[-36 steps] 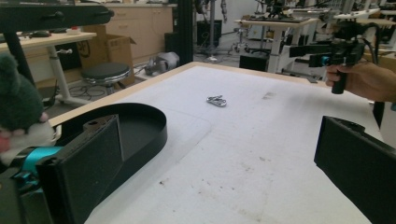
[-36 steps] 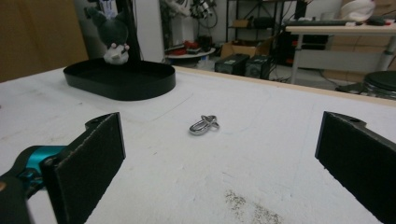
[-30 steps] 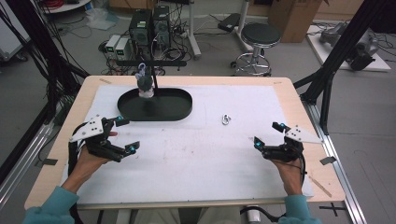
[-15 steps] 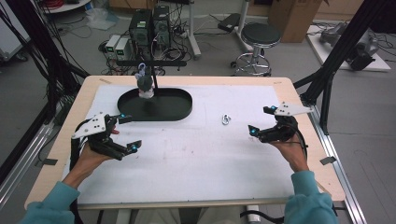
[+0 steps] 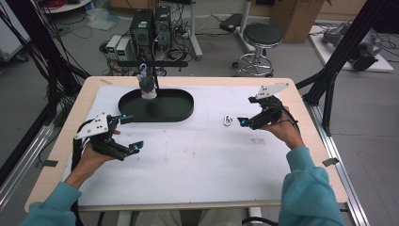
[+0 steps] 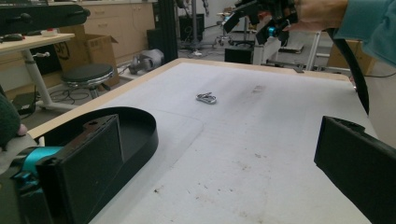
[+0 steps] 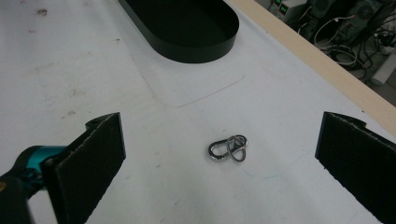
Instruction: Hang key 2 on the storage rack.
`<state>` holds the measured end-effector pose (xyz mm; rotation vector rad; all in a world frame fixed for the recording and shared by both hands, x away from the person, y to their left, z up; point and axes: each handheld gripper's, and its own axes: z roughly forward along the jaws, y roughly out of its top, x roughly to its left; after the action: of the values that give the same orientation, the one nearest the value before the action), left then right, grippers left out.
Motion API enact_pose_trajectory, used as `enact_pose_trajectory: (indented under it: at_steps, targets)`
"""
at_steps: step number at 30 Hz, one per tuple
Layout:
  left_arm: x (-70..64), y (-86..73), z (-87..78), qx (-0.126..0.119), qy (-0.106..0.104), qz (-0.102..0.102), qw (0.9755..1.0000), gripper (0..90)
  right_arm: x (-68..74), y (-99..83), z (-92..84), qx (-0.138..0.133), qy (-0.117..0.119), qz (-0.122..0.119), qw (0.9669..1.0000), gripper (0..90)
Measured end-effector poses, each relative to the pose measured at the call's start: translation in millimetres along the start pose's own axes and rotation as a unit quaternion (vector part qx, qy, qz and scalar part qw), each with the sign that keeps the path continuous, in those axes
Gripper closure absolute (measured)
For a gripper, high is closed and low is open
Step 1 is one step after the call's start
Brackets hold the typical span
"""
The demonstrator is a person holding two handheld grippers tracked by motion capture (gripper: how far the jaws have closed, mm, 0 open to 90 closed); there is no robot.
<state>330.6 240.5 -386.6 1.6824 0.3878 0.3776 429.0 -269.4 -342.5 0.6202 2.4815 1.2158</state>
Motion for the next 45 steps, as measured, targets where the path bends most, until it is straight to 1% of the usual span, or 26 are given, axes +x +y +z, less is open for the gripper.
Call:
enact_pose_trajectory:
  at_steps: [1, 3, 4, 5, 6, 8, 11, 12, 14, 20, 21, 24, 25, 26, 27, 28, 29, 30, 32, 33, 35, 38, 40, 44, 45]
  targets:
    - [0.0, -0.1, 0.0, -0.001, 0.0, -0.002, 1.0, 1.7, -0.5, 2.8, 3.1, 0.007, 0.002, -0.003, 1.0, 0.8]
    - [0.4, -0.1, -0.3, 0.0, 0.002, -0.001, 1.0, 1.7, -1.3, 7.7, 9.9, 0.022, 0.001, -0.019, 0.9996, 0.8]
    - [0.8, -0.1, -0.6, 0.001, 0.002, 0.0, 1.0, 1.7, -2.1, 9.4, 13.2, 0.024, 0.0, -0.022, 0.9995, 0.8]
    - [1.0, 0.0, -0.8, 0.001, 0.003, 0.001, 1.0, 1.7, -3.4, 10.4, 16.5, 0.023, 0.006, -0.02, 0.9995, 0.8]
    - [0.9, 0.0, -1.0, 0.0, 0.004, 0.0, 1.0, 1.7, -4.5, 11.1, 19.9, 0.029, 0.012, -0.017, 0.9994, 0.8]
    - [0.9, 0.4, -1.3, -0.001, 0.004, 0.0, 1.0, 1.7, -6.6, 11.8, 25.8, 0.044, 0.011, -0.021, 0.9988, 0.8]
    - [1.5, 0.5, -1.7, -0.003, 0.004, 0.001, 1.0, 1.7, -12.1, 10.0, 33.6, 0.049, 0.013, -0.014, 0.9986, 0.9]
    - [1.7, 0.5, -1.7, -0.003, 0.005, 0.001, 1.0, 1.7, -14.1, 9.0, 36.1, 0.054, 0.012, -0.016, 0.9983, 0.9]
    - [2.2, 0.3, -1.7, -0.004, 0.004, 0.001, 1.0, 1.7, -17.9, 5.9, 40.7, 0.063, 0.019, -0.017, 0.9976, 4.5]
    - [2.9, 0.2, -1.8, -0.006, 0.006, 0.003, 1.0, 1.7, -25.2, -3.3, 58.5, 0.104, 0.014, -0.019, 0.9943, 4.6]
    - [3.0, 0.2, -1.8, -0.006, 0.006, 0.003, 1.0, 1.7, -25.9, -4.6, 61.6, 0.109, 0.013, -0.016, 0.9938, 4.6]
    - [3.1, 0.3, -2.1, -0.005, 0.007, 0.004, 1.0, 1.7, -27.5, -7.8, 69.7, 0.13, 0.003, -0.016, 0.9914, 5.2]
    - [3.0, 0.3, -2.3, -0.006, 0.008, 0.003, 0.9999, 1.7, -27.6, -9.1, 72.4, 0.134, 0.001, -0.012, 0.9909, 5.2]
    - [3.0, 0.5, -2.8, -0.006, 0.009, 0.002, 0.9999, 1.7, -28.4, -10.0, 75.0, 0.14, 0.001, -0.015, 0.99, 5.9]
    - [3.1, 0.8, -3.0, -0.007, 0.009, 0.004, 0.9999, 1.7, -28.1, -11.0, 77.5, 0.146, -0.001, -0.016, 0.9892, 7.6]
    - [2.8, 0.9, -2.8, -0.009, 0.009, 0.003, 0.9999, 1.7, -28.5, -11.7, 79.4, 0.151, 0.004, -0.019, 0.9883, 10.9]
    - [2.7, 0.9, -2.8, -0.009, 0.009, 0.004, 0.9999, 1.7, -28.3, -12.1, 81.2, 0.153, 0.003, -0.02, 0.988, 15.6]
    - [2.4, 1.0, -2.7, -0.009, 0.008, 0.004, 0.9999, 1.7, -28.1, -12.1, 82.4, 0.157, 0.001, -0.021, 0.9874, 16.0]
    - [1.8, 1.0, -2.7, -0.008, 0.008, 0.004, 0.9999, 1.7, -27.8, -12.5, 84.9, 0.157, 0.005, -0.019, 0.9873, 16.2]
    - [1.7, 1.2, -2.6, -0.008, 0.007, 0.005, 0.9999, 1.7, -27.4, -12.9, 86.3, 0.16, 0.003, -0.02, 0.987, 16.5]
    - [1.6, 1.2, -2.3, -0.008, 0.007, 0.005, 0.9999, 1.7, -27.3, -14.0, 88.8, 0.169, 0.002, -0.024, 0.9853, 17.5]
    - [1.7, 0.9, -2.0, -0.006, 0.007, 0.005, 0.9999, 1.7, -28.0, -15.9, 91.1, 0.178, 0.001, -0.028, 0.9836, 21.2]
    - [1.1, 1.0, -1.9, -0.006, 0.006, 0.004, 1.0, 1.7, -28.2, -16.5, 92.1, 0.179, 0.002, -0.026, 0.9834, 24.6]
    - [1.1, 1.0, -1.8, -0.007, 0.004, 0.003, 1.0, 1.7, -27.8, -16.1, 94.2, 0.184, -0.002, -0.043, 0.982, 32.7]
    - [1.4, 0.9, -1.8, -0.007, 0.004, 0.003, 1.0, 1.7, -26.9, -16.2, 95.1, 0.186, -0.004, -0.043, 0.9816, 34.9]
